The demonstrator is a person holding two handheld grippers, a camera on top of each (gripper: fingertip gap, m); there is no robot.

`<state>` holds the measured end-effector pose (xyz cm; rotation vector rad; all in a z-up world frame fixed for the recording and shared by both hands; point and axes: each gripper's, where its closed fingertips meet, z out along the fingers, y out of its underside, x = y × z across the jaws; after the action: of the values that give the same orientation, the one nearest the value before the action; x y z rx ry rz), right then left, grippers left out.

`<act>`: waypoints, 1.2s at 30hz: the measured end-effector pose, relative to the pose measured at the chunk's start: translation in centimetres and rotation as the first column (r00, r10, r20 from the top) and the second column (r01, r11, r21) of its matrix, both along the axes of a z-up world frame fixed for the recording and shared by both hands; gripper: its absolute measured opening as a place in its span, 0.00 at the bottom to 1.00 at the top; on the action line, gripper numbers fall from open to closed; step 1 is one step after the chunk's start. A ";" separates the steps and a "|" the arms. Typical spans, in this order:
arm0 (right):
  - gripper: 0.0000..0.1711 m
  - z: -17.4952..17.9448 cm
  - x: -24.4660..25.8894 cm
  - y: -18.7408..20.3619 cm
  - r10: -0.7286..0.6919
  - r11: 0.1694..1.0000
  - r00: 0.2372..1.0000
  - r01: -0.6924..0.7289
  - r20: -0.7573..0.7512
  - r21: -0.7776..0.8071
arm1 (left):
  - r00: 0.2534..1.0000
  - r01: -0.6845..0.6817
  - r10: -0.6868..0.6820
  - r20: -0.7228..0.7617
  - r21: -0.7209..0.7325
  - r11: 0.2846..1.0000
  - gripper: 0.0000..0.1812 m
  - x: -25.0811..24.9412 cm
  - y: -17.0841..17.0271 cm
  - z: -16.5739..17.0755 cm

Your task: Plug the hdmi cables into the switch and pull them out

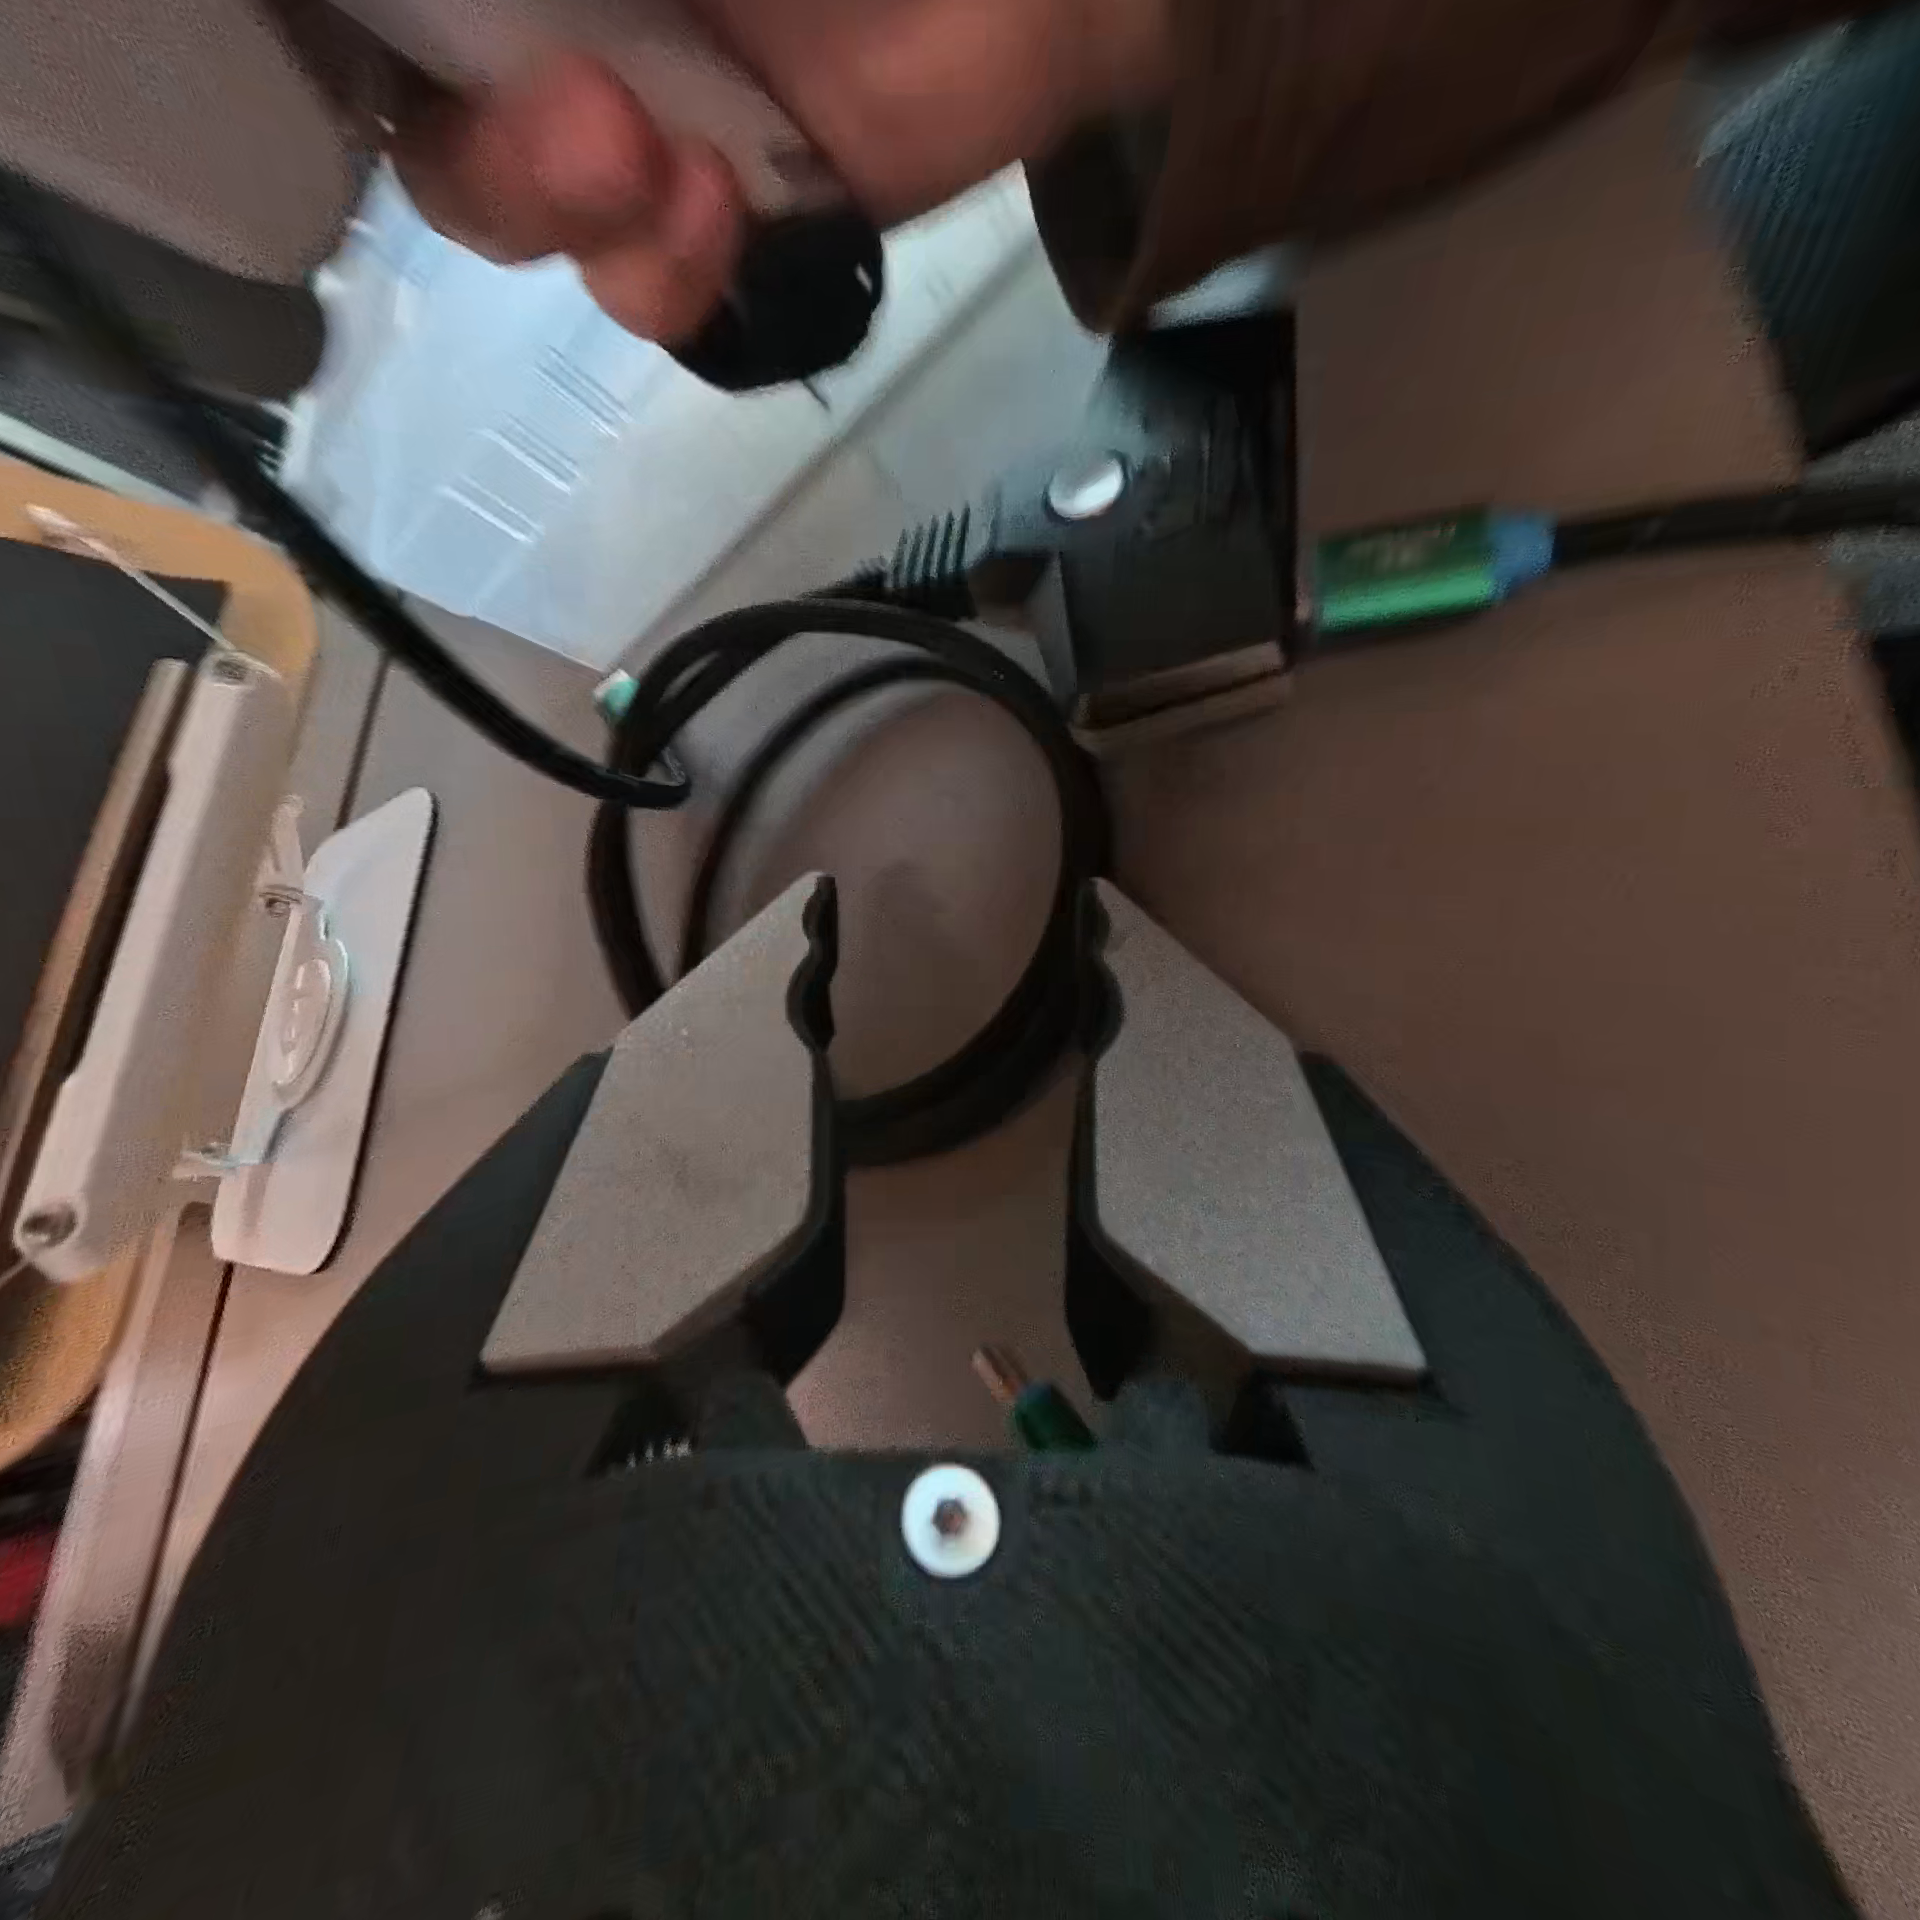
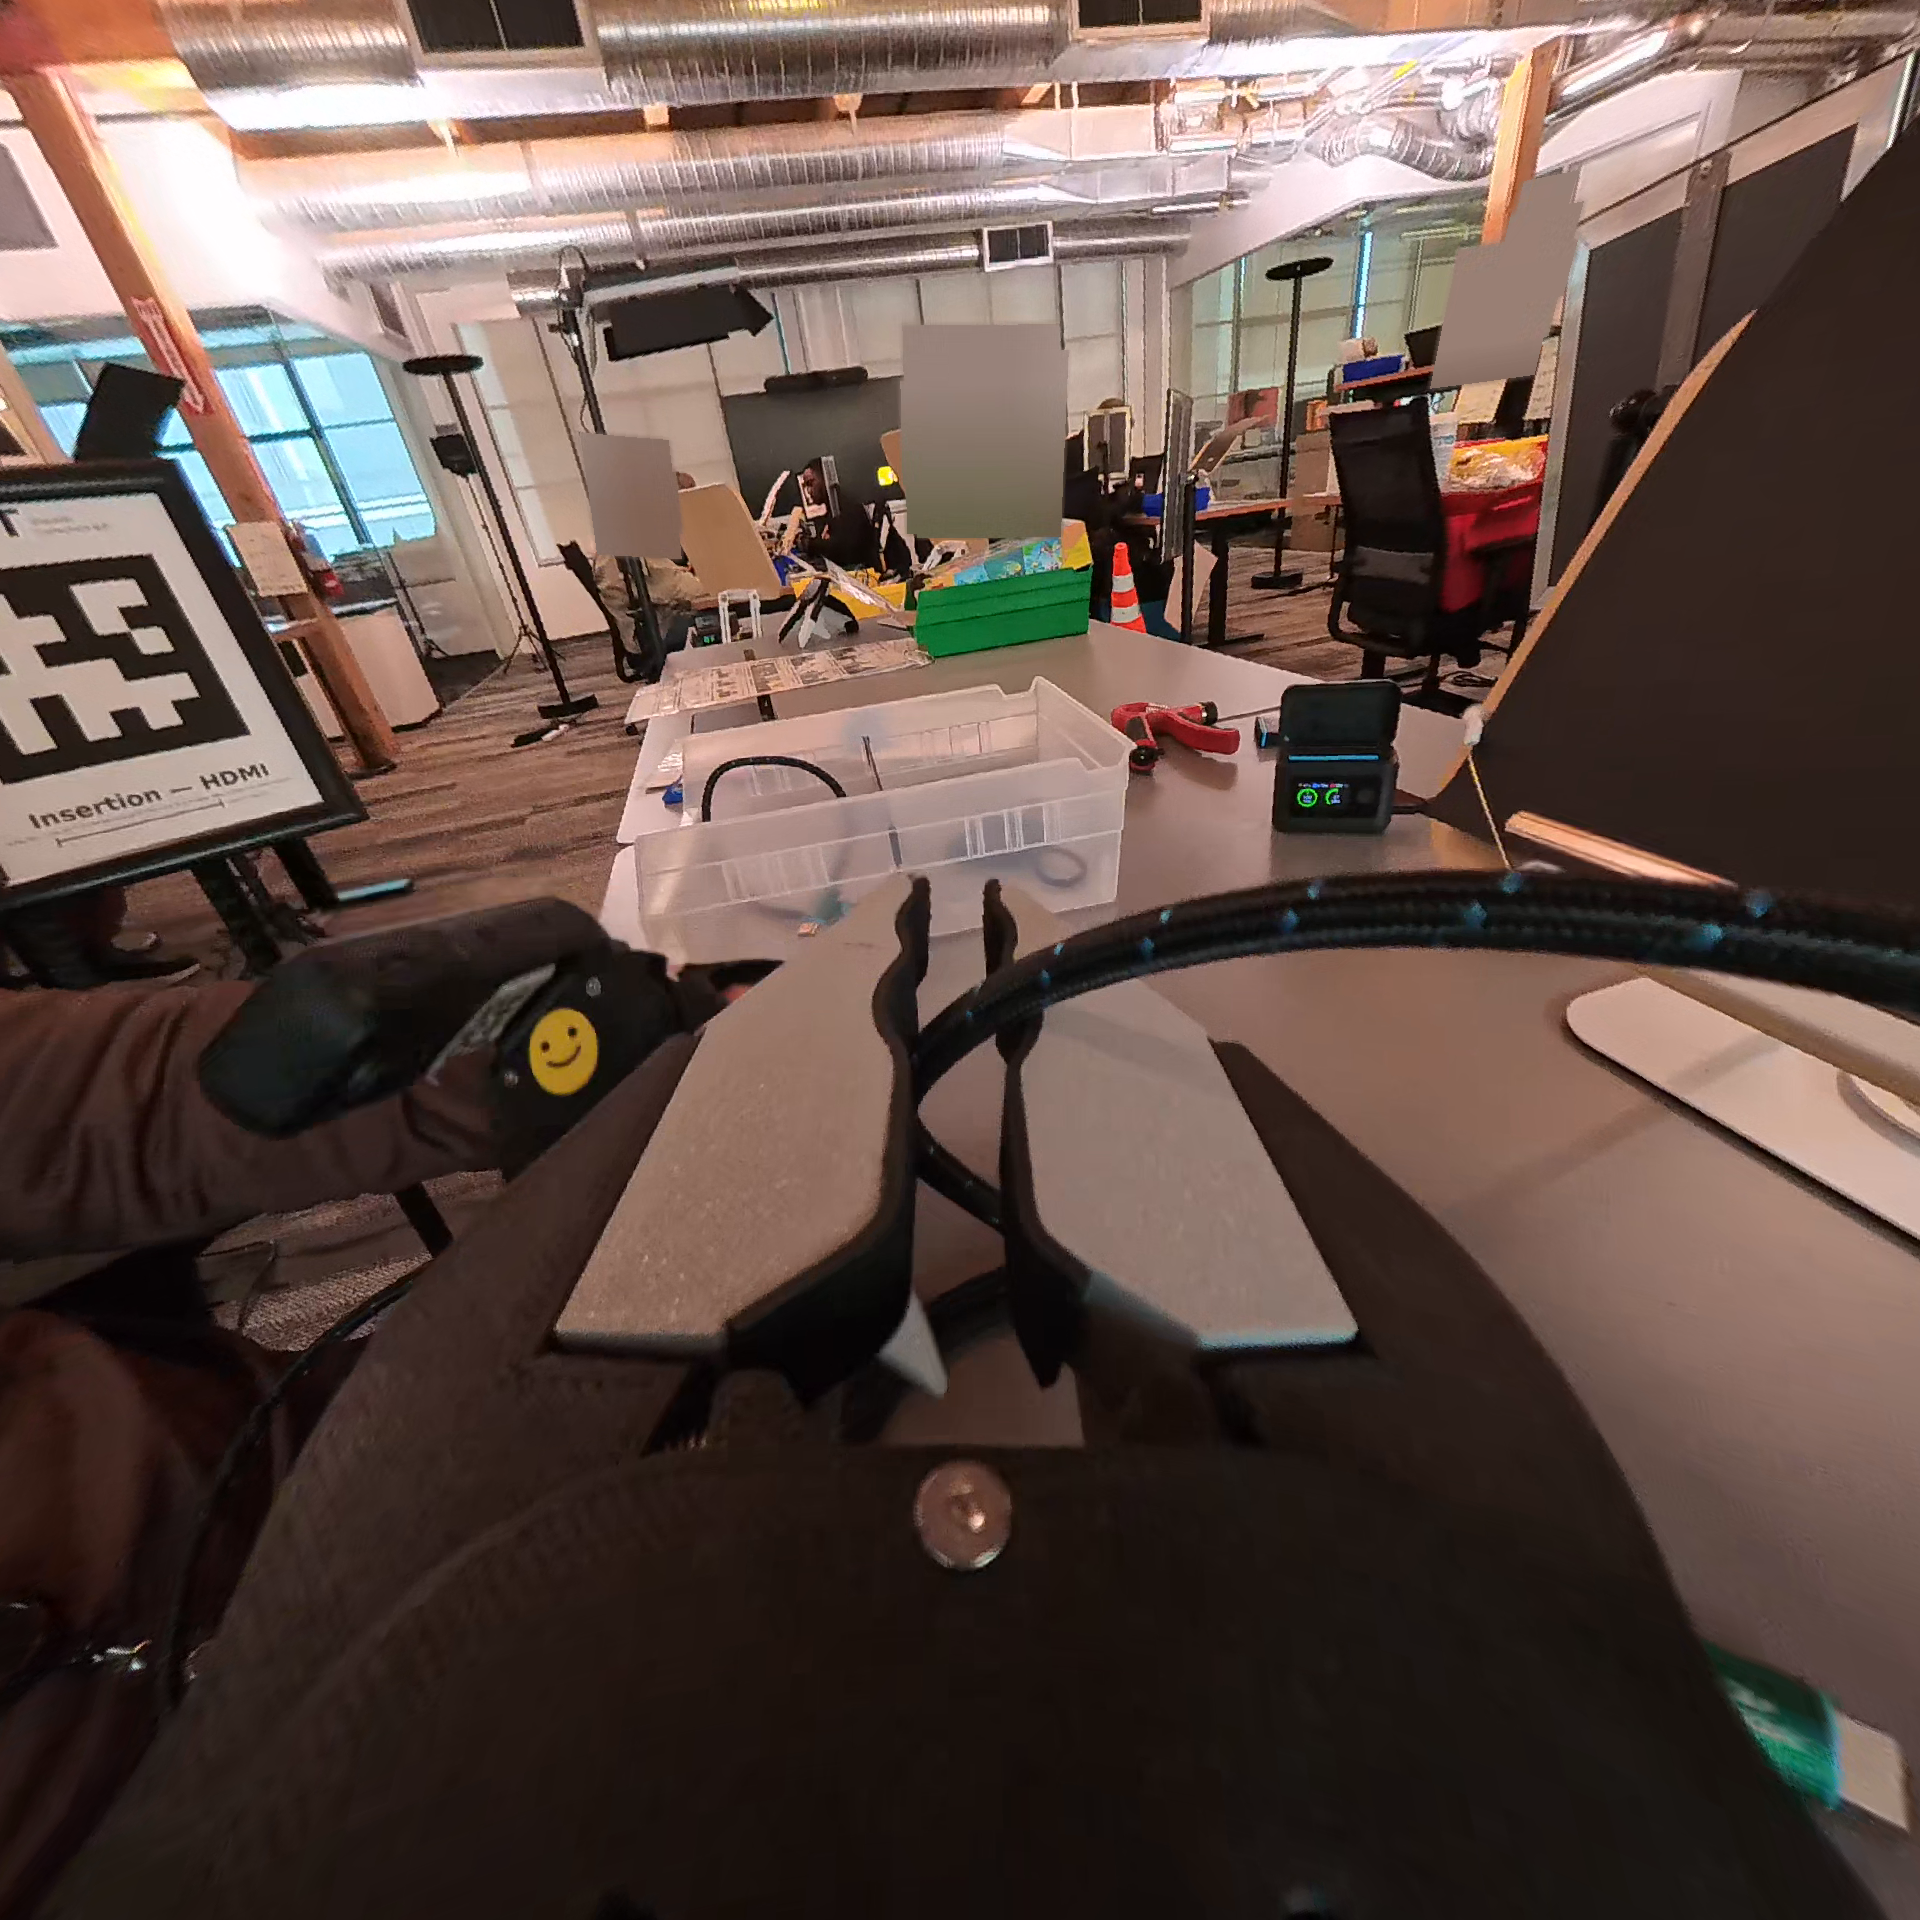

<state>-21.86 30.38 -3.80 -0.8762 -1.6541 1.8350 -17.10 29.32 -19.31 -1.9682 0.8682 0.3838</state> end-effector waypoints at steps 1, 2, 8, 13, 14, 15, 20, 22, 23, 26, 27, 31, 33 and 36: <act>0.04 -0.3 -0.1 0.1 -0.004 1.000 1.000 0.004 0.009 0.006 | 1.000 0.003 -0.003 -0.023 -0.014 1.000 0.14 0.0 0.7 -0.4; 0.03 -0.6 -0.2 0.1 -0.009 1.000 1.000 0.009 0.022 0.016 | 0.999 -0.005 0.003 -0.044 -0.031 1.000 0.08 -0.3 1.3 -0.9; 0.01 2.0 5.5 -4.3 0.417 0.903 0.906 -0.422 -0.073 -0.081 | 0.984 -0.166 0.163 -0.076 -0.044 0.985 0.00 -4.6 3.3 -2.3; 0.02 4.4 9.1 -5.2 0.472 0.876 0.869 -0.481 -0.149 -0.029 | 0.964 -0.257 0.255 -0.076 -0.019 0.966 0.00 -7.6 2.7 -2.2; 0.02 5.6 10.4 -5.3 0.489 0.866 0.855 -0.499 -0.175 -0.019 | 0.953 -0.292 0.289 -0.086 -0.013 0.956 0.00 -8.5 2.5 -2.2; 0.02 6.7 11.7 -5.4 0.499 0.861 0.844 -0.509 -0.198 0.002 | 0.940 -0.326 0.324 -0.106 0.001 0.945 0.00 -9.5 2.4 -2.1; 0.01 10.7 16.1 -5.0 0.412 0.911 0.856 -0.388 -0.312 0.138 | 0.847 -0.484 0.478 -0.234 0.036 0.875 0.00 -14.7 0.7 -2.2; 0.00 10.6 15.1 -3.9 0.284 0.953 0.911 -0.235 -0.298 0.190 | 0.780 -0.585 0.576 -0.244 0.039 0.810 0.00 -17.1 -0.6 -2.2; 0.00 9.6 13.6 -3.0 0.194 0.963 0.946 -0.133 -0.259 0.235 | 0.751 -0.628 0.621 -0.223 0.046 0.776 0.00 -18.1 -1.1 -2.1; 0.00 3.8 8.6 -0.7 -0.027 0.912 0.999 0.040 -0.038 0.409 | 0.714 -0.688 0.694 -0.091 0.092 0.720 0.00 -19.3 -1.7 -0.7; 0.00 1.5 7.2 -0.2 -0.074 0.888 0.996 0.046 0.044 0.457 | 0.707 -0.698 0.706 -0.038 0.125 0.705 0.00 -19.5 -1.8 0.1; 0.00 -6.7 3.0 1.6 -0.252 0.763 0.942 0.051 0.223 0.644 | 0.685 -0.726 0.718 0.124 0.204 0.657 0.00 -20.1 -2.5 2.5; 0.00 -10.4 2.7 1.7 -0.261 0.717 0.903 -0.055 0.342 0.694 | 0.665 -0.743 0.735 0.134 0.226 0.631 0.00 -20.7 -2.9 3.0; 0.00 -15.7 5.0 1.0 -0.207 0.627 0.810 -0.320 0.548 0.710 | 0.646 -0.759 0.753 0.128 0.216 0.614 0.00 -21.1 -3.1 2.9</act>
<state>-16.89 31.39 -19.48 -1.0068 -2.5830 0.6358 -38.18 26.24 -16.45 -2.0022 -0.1109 0.9089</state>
